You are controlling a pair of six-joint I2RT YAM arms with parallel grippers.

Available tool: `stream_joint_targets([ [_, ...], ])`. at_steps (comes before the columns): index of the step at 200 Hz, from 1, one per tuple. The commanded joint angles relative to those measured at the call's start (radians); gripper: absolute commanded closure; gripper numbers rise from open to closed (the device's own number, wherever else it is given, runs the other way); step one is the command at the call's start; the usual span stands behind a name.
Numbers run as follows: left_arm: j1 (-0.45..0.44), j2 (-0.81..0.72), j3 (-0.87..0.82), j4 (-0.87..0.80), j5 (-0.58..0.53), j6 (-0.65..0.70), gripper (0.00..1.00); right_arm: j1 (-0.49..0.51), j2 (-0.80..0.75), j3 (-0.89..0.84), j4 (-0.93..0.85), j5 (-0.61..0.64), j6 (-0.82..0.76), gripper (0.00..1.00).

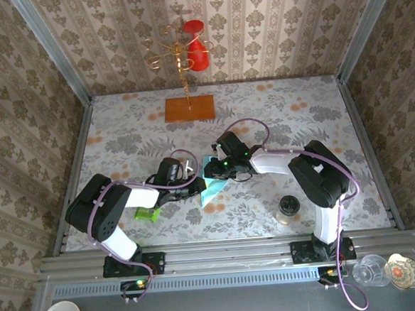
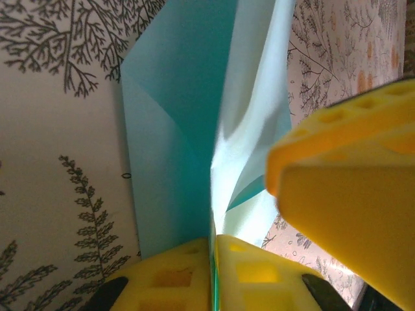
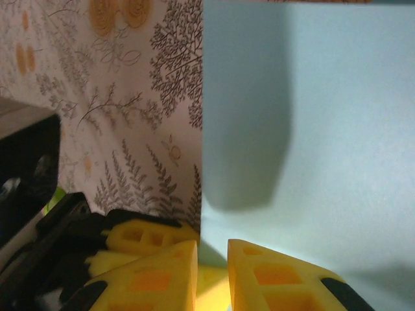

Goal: Fold a paper plane with a square sheet of paper (pick it up from the middle)

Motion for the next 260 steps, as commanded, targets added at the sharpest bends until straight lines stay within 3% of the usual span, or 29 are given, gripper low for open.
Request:
stream_joint_targets([
  [1, 0.009, 0.006, -0.006, -0.040, -0.009, 0.000, 0.85, 0.001, 0.039, 0.053, -0.082, 0.028, -0.034, 0.79],
  [59, 0.009, -0.087, -0.008, -0.137, -0.046, 0.006, 0.73, -0.001, 0.119, 0.107, -0.152, 0.096, -0.034, 0.79],
  [129, -0.012, -0.321, -0.017, -0.377, -0.204, 0.022, 0.63, -0.001, 0.128, 0.101, -0.150, 0.107, 0.011, 0.77],
  [167, -0.088, -0.390, -0.001, -0.385, -0.244, -0.011, 0.73, -0.001, 0.115, 0.091, -0.147, 0.105, 0.048, 0.77],
  [210, -0.146, -0.255, 0.056, -0.306, -0.225, -0.037, 0.84, -0.002, 0.091, 0.063, -0.136, 0.104, 0.091, 0.81],
  [260, -0.137, -0.141, 0.123, -0.343, -0.283, -0.026, 0.90, -0.013, 0.050, 0.009, -0.111, 0.105, 0.145, 0.82],
])
